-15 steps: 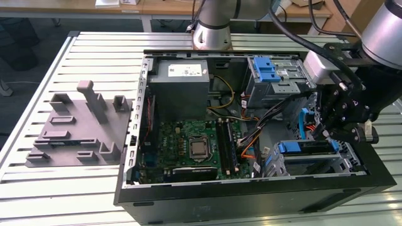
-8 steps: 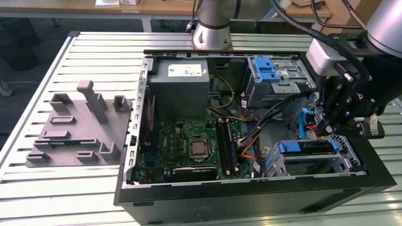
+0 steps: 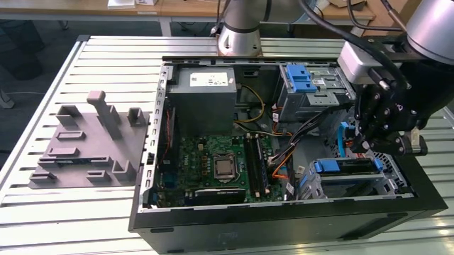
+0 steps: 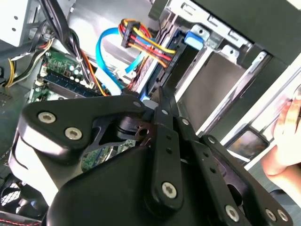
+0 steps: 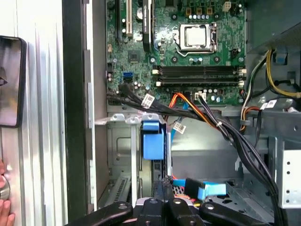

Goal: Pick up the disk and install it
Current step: 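Insert the second disk wire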

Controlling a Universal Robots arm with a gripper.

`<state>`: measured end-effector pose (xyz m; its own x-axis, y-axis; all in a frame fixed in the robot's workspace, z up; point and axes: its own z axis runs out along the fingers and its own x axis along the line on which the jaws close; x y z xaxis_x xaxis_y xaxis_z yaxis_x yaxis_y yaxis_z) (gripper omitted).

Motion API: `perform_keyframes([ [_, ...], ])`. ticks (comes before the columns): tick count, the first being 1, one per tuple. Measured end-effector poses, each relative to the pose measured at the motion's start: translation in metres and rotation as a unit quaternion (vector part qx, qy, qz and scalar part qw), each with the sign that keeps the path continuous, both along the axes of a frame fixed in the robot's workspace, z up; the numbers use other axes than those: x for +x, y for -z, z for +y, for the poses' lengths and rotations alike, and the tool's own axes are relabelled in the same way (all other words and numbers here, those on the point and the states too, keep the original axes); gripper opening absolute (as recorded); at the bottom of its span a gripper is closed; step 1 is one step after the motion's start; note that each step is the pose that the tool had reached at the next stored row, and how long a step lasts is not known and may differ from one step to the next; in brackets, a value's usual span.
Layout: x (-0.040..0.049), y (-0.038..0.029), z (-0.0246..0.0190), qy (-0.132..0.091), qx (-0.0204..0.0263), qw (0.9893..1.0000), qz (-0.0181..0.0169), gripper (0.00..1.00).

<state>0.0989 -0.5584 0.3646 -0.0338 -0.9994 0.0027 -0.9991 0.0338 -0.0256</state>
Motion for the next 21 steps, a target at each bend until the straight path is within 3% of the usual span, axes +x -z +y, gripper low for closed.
perform_keyframes([
  [8, -0.0022, -0.0126, 0.0019, 0.000, 0.0000, 1.0000, -0.0002, 0.11],
  [13, -0.0087, -0.0127, 0.0023, 0.000, 0.0000, 1.0000, -0.0005, 0.11],
  [21, -0.0096, -0.0236, 0.0114, 0.000, -0.0001, 1.0000, -0.0012, 0.11],
])
